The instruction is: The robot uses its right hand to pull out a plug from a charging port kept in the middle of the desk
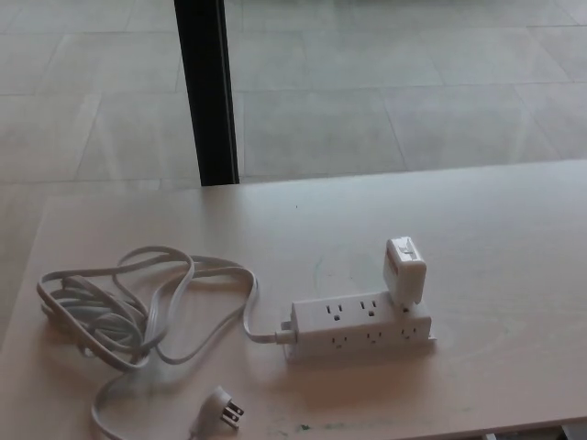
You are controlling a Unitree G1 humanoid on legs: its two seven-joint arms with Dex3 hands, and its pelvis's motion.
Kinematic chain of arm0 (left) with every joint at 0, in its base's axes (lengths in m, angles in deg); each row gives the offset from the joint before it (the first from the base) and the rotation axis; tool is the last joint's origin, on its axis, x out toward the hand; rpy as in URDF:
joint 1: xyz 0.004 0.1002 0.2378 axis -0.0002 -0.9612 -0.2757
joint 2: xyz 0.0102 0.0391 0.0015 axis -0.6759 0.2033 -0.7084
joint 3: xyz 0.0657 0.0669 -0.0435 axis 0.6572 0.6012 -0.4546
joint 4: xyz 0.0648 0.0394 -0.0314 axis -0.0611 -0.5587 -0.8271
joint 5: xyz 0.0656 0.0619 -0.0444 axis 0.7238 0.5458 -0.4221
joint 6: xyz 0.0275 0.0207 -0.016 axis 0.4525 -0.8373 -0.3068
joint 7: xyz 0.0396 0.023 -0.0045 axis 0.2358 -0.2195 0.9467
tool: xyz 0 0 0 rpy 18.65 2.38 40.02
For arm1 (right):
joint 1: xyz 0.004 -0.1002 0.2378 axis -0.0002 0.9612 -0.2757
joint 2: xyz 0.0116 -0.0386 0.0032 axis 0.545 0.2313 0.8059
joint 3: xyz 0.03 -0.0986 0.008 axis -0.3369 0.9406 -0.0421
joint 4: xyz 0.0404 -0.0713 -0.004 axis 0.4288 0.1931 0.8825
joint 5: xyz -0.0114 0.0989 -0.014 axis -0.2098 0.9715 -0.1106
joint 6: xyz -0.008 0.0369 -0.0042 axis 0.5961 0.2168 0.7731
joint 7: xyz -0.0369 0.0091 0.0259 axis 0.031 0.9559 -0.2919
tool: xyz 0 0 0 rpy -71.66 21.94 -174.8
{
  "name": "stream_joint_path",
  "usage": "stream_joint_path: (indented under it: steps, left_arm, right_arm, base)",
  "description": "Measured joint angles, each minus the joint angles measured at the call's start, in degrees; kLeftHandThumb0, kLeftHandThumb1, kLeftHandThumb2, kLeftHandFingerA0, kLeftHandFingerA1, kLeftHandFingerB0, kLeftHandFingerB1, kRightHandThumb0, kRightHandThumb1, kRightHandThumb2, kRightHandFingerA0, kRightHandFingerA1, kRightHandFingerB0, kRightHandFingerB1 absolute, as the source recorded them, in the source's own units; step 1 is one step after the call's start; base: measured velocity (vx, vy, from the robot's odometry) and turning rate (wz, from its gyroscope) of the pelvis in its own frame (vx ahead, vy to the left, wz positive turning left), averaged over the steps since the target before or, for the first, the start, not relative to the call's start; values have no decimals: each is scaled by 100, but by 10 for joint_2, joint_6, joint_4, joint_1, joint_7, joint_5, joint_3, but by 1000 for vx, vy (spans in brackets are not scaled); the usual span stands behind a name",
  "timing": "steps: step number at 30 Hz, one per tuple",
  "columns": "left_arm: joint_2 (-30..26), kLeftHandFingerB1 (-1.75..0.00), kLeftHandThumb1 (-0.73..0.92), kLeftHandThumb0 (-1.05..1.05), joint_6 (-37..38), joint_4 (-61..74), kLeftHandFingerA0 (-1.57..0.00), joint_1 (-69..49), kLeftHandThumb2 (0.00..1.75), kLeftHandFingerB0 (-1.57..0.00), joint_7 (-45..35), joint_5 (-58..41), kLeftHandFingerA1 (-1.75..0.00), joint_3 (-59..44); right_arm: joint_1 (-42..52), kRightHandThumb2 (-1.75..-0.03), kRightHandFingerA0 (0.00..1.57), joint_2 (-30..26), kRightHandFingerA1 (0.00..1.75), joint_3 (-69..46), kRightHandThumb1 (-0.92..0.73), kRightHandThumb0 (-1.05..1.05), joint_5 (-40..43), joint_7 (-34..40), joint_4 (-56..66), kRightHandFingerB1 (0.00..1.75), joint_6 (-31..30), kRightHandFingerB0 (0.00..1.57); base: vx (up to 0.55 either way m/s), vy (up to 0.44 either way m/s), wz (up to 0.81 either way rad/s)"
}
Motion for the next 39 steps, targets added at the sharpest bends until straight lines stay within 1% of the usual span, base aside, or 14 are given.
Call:
stream_joint_path:
  steps: [3,4,5,8,11,16,17,19,21,22,28,29,30,39]
  left_arm:
    - [0,-57,28,-86,4,-11,-100,4,56,-103,3,-10,-72,-15]
    - [0,-58,28,-84,5,-13,-102,6,51,-100,3,-11,-75,-16]
    - [0,-57,27,-86,7,-15,-100,7,54,-102,3,-12,-74,-16]
    - [0,-57,30,-88,10,-17,-99,9,53,-99,4,-19,-76,-19]
    - [0,-55,29,-90,11,-18,-98,11,56,-101,5,-23,-73,-17]
    - [0,-56,31,-87,11,-22,-99,11,52,-99,7,-28,-73,-17]
    - [0,-56,29,-87,11,-24,-100,11,55,-102,6,-29,-72,-17]
    - [0,-57,30,-86,11,-26,-100,12,52,-101,7,-30,-72,-16]
    - [0,-54,26,-88,12,-25,-98,13,60,-105,6,-32,-72,-17]
    - [0,-53,21,-84,12,-25,-99,13,67,-103,6,-34,-71,-16]
    - [0,-53,22,-86,13,-23,-99,13,69,-102,6,-40,-70,-14]
    - [0,-55,30,-88,13,-22,-99,13,55,-101,6,-41,-71,-13]
    - [0,-56,29,-87,14,-22,-99,13,56,-102,6,-41,-71,-12]
    - [-2,-54,32,-89,16,-18,-100,14,54,-101,2,-44,-71,-2]
  right_arm:
    - [-13,-55,98,-11,79,-27,-46,-79,11,8,6,74,8,74]
    - [-19,-57,117,-15,145,-32,-47,-78,14,10,10,72,9,67]
    - [-25,-83,125,-21,123,-37,-40,-81,16,12,15,70,9,64]
    - [-60,-54,115,-53,81,-52,-45,-69,28,14,45,61,4,72]
    - [-126,-85,120,-90,101,-73,-36,-88,50,14,73,70,-3,73]
    - [-215,-56,120,-148,85,-48,-47,-78,50,19,85,60,-27,67]
    - [-244,-86,103,-161,85,-38,-35,-66,50,21,94,61,-35,56]
    - [-281,-56,113,-170,89,-18,-50,-64,48,23,103,49,-41,60]
    - [-311,-56,118,-176,63,6,-44,-63,44,25,113,41,-47,66]
    - [-326,-82,100,-178,89,21,-41,-60,41,26,119,56,-53,48]
    - [-391,-57,95,-178,58,132,-51,-68,14,11,135,39,-62,58]
    - [-397,-85,90,-177,65,147,-47,-75,10,8,137,50,-63,53]
    - [-405,-58,97,-173,66,169,-55,-64,4,4,143,39,-66,56]
    - [-431,-60,86,-155,76,345,-48,-72,-40,-62,222,43,-111,56]
  base:
    - [0,0,0]
    - [0,0,0]
    - [0,0,0]
    - [0,0,0]
    - [-1,1,2]
    - [0,0,0]
    - [0,0,0]
    - [0,0,0]
    - [0,0,0]
    - [0,0,0]
    - [0,0,0]
    - [0,0,0]
    - [0,0,0]
    - [0,0,0]
